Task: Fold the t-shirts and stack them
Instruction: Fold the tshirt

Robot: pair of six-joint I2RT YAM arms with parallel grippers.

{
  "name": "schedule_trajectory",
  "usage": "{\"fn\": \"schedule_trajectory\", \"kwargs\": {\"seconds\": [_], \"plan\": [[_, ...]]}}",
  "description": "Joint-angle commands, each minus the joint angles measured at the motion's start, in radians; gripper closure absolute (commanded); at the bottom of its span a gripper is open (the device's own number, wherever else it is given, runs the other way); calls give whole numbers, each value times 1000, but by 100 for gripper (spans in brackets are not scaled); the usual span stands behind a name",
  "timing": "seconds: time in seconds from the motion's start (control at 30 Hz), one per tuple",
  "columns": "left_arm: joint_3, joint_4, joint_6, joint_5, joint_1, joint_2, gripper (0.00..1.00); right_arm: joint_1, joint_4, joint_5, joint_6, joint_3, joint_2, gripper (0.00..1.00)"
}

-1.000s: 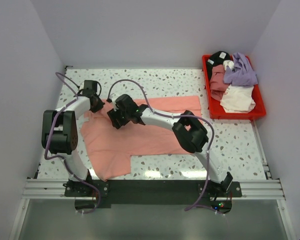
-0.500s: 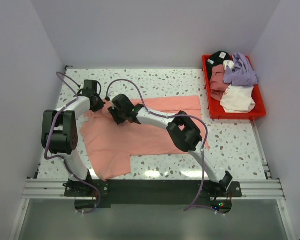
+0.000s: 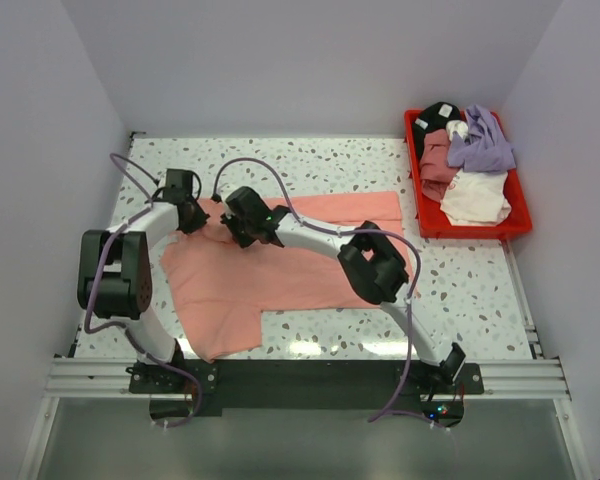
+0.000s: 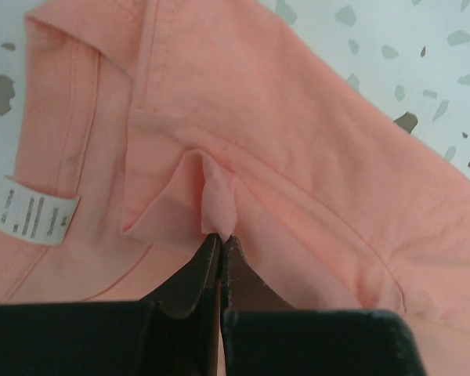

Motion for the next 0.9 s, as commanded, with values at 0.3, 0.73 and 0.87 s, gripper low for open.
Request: {"fn": "schedule_trajectory", "kwargs": {"seconds": [0.3, 0.73, 0.87], "plan": [[-211, -83, -106, -54, -1, -277, 100, 5, -88, -113, -95, -88, -183, 89], [-345, -194, -180, -91, -83, -455, 100, 5, -137, -123, -130, -156, -249, 84], [-371, -231, -198, -121, -93, -455, 84, 5, -154, -131, -130, -171, -265, 65]]}}
